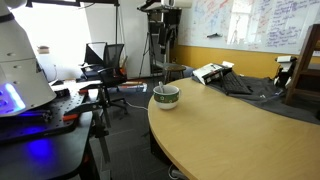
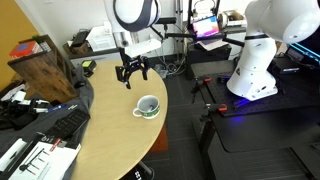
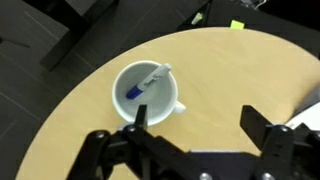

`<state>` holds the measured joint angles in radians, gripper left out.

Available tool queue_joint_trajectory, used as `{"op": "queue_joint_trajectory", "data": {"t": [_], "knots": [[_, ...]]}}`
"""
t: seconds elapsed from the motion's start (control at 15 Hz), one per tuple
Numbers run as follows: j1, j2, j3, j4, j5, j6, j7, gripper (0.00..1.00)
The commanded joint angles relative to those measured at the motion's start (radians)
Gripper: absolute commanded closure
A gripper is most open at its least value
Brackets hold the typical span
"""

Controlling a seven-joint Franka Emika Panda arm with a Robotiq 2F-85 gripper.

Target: Put the marker on the table

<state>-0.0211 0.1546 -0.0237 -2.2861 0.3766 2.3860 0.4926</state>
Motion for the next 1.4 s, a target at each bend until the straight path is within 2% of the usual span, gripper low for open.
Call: {"op": "queue_joint_trajectory", "data": {"t": [0.0, 0.2, 0.4, 0.47, 0.6, 0.73, 0.8, 0.87, 0.93, 1.2, 1.33], "knots": [[0.011, 0.077, -0.015, 0.014, 0.058, 0.057, 0.137, 0.0], [0.011, 0.121, -0.016, -0.011, 0.149, 0.107, 0.207, 0.0], [-0.007, 0.145, -0.005, -0.039, 0.299, 0.151, 0.206, 0.0], [-0.017, 0.153, 0.002, -0.045, 0.364, 0.167, 0.19, 0.04], [-0.023, 0.162, 0.004, -0.062, 0.476, 0.209, 0.184, 0.17], [-0.023, 0.171, -0.006, -0.073, 0.535, 0.225, 0.158, 0.32], [-0.023, 0.176, -0.012, -0.079, 0.545, 0.221, 0.157, 0.28], [-0.02, 0.182, -0.021, -0.083, 0.539, 0.216, 0.158, 0.33], [-0.021, 0.187, -0.024, -0.086, 0.54, 0.214, 0.142, 0.3], [-0.004, 0.223, -0.044, -0.083, 0.446, 0.228, 0.107, 0.49], [-0.006, 0.242, -0.039, -0.068, 0.422, 0.24, 0.084, 0.47]]}}
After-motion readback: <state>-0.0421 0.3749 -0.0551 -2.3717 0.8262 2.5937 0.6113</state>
